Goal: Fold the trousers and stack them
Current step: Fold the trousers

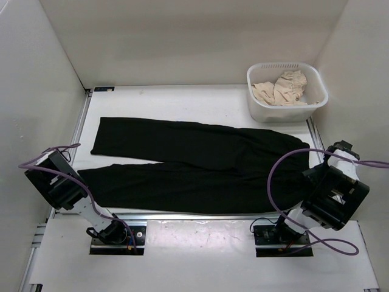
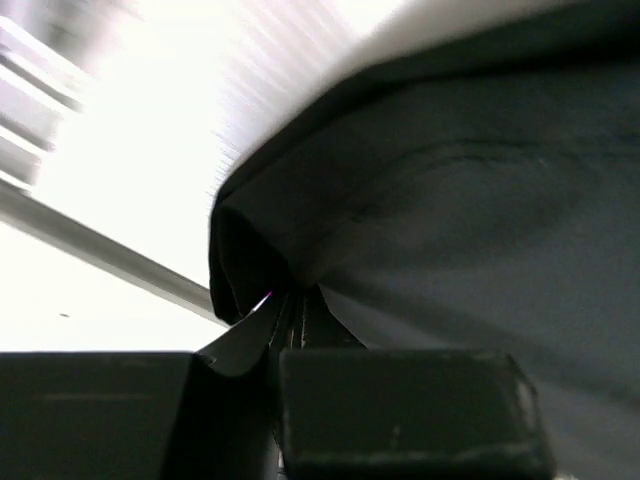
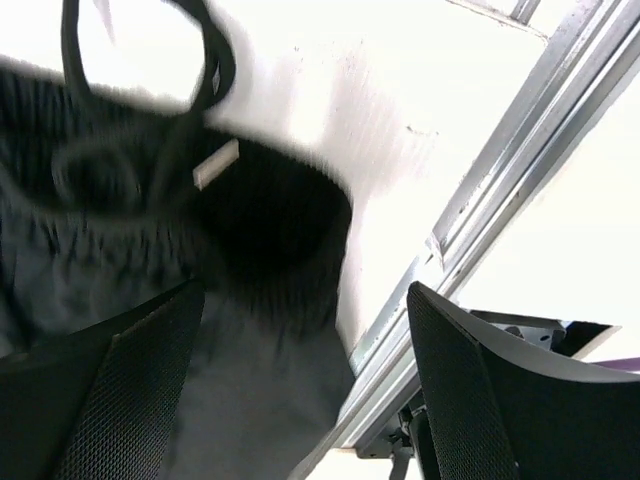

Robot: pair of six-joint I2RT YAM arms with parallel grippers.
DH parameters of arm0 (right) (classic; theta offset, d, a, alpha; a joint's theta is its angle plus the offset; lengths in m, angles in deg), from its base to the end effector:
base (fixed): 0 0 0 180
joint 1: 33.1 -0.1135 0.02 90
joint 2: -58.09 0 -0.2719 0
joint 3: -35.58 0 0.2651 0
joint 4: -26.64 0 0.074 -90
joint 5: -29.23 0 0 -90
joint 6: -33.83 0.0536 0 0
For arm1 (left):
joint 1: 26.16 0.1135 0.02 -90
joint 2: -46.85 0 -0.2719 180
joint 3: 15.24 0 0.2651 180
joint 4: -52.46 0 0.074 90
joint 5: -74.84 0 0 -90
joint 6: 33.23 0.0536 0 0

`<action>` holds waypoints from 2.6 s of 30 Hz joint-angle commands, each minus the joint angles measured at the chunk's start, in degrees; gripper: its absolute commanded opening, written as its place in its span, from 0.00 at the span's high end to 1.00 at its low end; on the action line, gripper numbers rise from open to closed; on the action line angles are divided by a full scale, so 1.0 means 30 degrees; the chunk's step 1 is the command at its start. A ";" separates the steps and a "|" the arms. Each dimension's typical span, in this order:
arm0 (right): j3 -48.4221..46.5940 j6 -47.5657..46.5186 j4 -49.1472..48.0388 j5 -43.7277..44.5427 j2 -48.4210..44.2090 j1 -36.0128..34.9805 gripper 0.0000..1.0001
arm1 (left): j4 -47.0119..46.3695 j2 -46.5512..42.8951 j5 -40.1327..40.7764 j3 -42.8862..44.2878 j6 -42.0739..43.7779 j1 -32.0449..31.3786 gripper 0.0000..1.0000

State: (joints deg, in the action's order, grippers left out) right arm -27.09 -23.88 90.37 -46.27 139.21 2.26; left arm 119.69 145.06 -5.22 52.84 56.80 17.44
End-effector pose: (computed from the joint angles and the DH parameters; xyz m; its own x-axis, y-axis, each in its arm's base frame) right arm 0.1934 -0.1537 0.1735 -0.3689 0.8959 -0.2475 0.9287 0.3445 -0.1370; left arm 0.1905 0.1942 0.1238 -0.7186 -0.6836 0.1282 -0.6629 0.7289 0.1711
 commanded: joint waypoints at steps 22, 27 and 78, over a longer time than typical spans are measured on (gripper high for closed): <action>0.2582 -0.0011 -0.2271 -0.1758 0.0970 0.0051 1.00 | -0.1851 -0.1476 0.2693 0.0474 -0.0011 0.1494 0.86; 0.1324 -0.0511 0.1155 -0.2048 -0.3441 0.0051 1.00 | -0.0622 -0.3552 0.2900 0.0677 -0.0011 0.2197 0.86; -1.8216 -0.0923 0.4447 0.1320 1.1511 -0.2585 0.95 | -0.2282 1.2376 0.1372 2.6314 -0.0011 -0.8670 0.78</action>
State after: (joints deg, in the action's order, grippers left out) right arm -78.65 -25.06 107.29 -48.98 171.23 -6.97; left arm 123.95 181.96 -9.73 129.17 55.90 -9.95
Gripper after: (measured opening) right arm 0.049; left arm 0.197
